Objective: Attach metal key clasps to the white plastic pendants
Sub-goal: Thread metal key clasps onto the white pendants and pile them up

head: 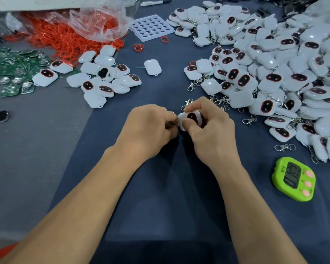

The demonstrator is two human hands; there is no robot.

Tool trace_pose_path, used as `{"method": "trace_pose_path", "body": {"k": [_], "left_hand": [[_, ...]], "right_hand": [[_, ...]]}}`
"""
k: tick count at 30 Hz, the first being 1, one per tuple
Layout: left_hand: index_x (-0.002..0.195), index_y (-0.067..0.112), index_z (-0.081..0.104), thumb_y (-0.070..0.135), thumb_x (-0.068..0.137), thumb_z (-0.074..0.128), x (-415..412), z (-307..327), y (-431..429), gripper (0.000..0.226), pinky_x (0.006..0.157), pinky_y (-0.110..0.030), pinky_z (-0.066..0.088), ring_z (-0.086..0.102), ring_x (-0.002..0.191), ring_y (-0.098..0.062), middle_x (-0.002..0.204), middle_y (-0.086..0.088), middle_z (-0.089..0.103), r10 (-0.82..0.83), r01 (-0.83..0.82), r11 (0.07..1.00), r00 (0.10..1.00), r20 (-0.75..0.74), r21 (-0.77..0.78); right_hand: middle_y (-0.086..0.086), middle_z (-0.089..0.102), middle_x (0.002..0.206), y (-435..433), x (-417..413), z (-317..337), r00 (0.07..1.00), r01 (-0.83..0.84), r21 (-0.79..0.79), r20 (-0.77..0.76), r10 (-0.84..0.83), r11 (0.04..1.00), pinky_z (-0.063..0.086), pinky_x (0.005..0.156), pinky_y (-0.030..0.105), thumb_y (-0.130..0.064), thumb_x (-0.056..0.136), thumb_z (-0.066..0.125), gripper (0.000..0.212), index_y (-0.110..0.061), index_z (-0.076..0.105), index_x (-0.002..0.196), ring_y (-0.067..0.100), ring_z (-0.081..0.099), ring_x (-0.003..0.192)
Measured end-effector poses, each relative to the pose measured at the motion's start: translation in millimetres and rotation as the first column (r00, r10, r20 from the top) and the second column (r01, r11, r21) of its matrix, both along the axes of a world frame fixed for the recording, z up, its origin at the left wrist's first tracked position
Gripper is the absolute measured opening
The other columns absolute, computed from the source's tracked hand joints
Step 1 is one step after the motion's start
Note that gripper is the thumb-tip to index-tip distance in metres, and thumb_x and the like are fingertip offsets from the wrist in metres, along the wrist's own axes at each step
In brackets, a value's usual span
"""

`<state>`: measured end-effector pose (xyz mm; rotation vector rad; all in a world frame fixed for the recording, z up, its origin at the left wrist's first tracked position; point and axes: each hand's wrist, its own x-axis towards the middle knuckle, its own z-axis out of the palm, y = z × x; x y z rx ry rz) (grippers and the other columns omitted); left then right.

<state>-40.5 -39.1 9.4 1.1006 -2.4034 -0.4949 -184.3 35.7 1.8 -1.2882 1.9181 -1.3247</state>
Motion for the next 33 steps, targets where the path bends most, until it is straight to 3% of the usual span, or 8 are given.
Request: {"method": "trace_pose_path", "body": {"k": [8, 12, 17, 20, 23, 29, 31, 33], "left_hand": [[0.078, 0.024, 0.074, 0.024, 0.079, 0.080, 0.0, 0.9, 5.6, 0.005, 0.064, -0.037, 0.050, 0.053, 0.067, -0.016, 0.060, 0.010, 0.050, 0.052, -0.053, 0.997, 0.999, -0.016, -0.053], [0.080, 0.031, 0.071, 0.027, 0.073, 0.077, 0.4, 1.4, 7.6, 0.010, 0.065, -0.023, 0.047, 0.056, 0.073, -0.013, 0.069, 0.011, 0.060, 0.072, -0.066, 0.997, 0.978, -0.195, 0.037], [0.094, 0.044, 0.077, 0.031, 0.082, 0.074, -2.6, 6.1, 11.9, 0.018, 0.069, -0.005, 0.043, 0.065, 0.078, -0.003, 0.083, 0.024, 0.071, 0.079, 0.018, 0.975, 0.902, -0.424, 0.221], [0.085, 0.042, 0.077, 0.025, 0.087, 0.079, -3.9, 6.9, 9.7, 0.017, 0.067, -0.006, 0.045, 0.067, 0.074, 0.002, 0.081, 0.023, 0.074, 0.102, 0.055, 0.945, 0.888, -0.448, 0.323], [0.077, 0.037, 0.077, 0.025, 0.085, 0.082, -4.1, 5.8, 7.4, 0.015, 0.062, -0.010, 0.044, 0.060, 0.064, 0.001, 0.070, 0.014, 0.072, 0.103, 0.078, 0.919, 0.899, -0.426, 0.387], [0.081, 0.020, 0.076, 0.015, 0.085, 0.082, -4.4, -0.2, 13.0, 0.008, 0.067, -0.013, 0.035, 0.046, 0.070, -0.012, 0.067, 0.010, 0.060, -0.063, 0.036, 0.987, 0.983, -0.174, -0.154], [0.085, 0.025, 0.076, 0.018, 0.084, 0.082, -7.4, 0.4, 13.5, 0.009, 0.069, -0.010, 0.037, 0.052, 0.072, -0.011, 0.070, 0.012, 0.062, -0.017, -0.001, 0.998, 0.960, -0.278, -0.065], [0.087, 0.033, 0.077, 0.023, 0.084, 0.081, -11.9, 3.9, 8.0, 0.012, 0.069, -0.007, 0.042, 0.062, 0.073, -0.006, 0.076, 0.017, 0.069, 0.039, 0.033, 0.987, 0.906, -0.422, 0.160]], "right_hand": [[-0.011, 0.071, 0.078, 2.7, -6.6, -0.8, 0.997, -0.050, 0.004, 0.059, 0.050, 0.999, 0.041, 0.055, 0.011, -0.025, 0.085, 0.075, 0.012, -0.035, 0.069, 0.090, 0.003, 0.052, 0.058], [0.000, 0.070, 0.071, 4.7, -9.6, 3.1, 0.959, -0.042, -0.043, 0.279, 0.053, 0.998, 0.049, 0.059, 0.033, -0.020, 0.079, 0.071, 0.013, -0.029, 0.071, 0.088, 0.017, 0.053, 0.059], [0.003, 0.067, 0.068, 7.5, -17.2, 10.8, 0.743, -0.032, -0.117, 0.661, 0.102, 0.993, 0.035, 0.045, 0.020, 0.006, 0.092, 0.064, 0.028, -0.020, 0.073, 0.083, 0.013, 0.050, 0.049], [0.003, 0.066, 0.069, 8.0, -20.1, 11.4, 0.673, -0.043, -0.106, 0.732, 0.108, 0.993, 0.031, 0.045, 0.021, 0.006, 0.095, 0.060, 0.038, -0.024, 0.075, 0.077, 0.013, 0.049, 0.047], [0.004, 0.066, 0.070, 8.2, -21.2, 10.2, 0.660, -0.060, -0.130, 0.739, 0.137, 0.990, 0.032, 0.043, 0.019, 0.004, 0.092, 0.064, 0.030, -0.022, 0.075, 0.080, 0.013, 0.048, 0.047], [0.003, 0.066, 0.068, 7.2, -21.0, 6.0, 0.731, -0.049, -0.150, 0.668, 0.138, 0.988, 0.034, 0.042, 0.020, 0.006, 0.096, 0.062, 0.031, -0.019, 0.075, 0.084, 0.013, 0.047, 0.048], [0.004, 0.067, 0.070, 4.9, -18.9, 6.2, 0.698, -0.026, -0.190, 0.699, 0.154, 0.981, 0.035, 0.042, 0.021, 0.003, 0.096, 0.063, 0.028, -0.020, 0.077, 0.086, 0.013, 0.048, 0.049], [0.006, 0.068, 0.075, -1.1, -17.2, 7.0, 0.628, 0.026, -0.217, 0.763, 0.153, 0.976, 0.037, 0.042, 0.021, 0.002, 0.097, 0.062, 0.023, -0.015, 0.076, 0.091, 0.013, 0.049, 0.050]]}}
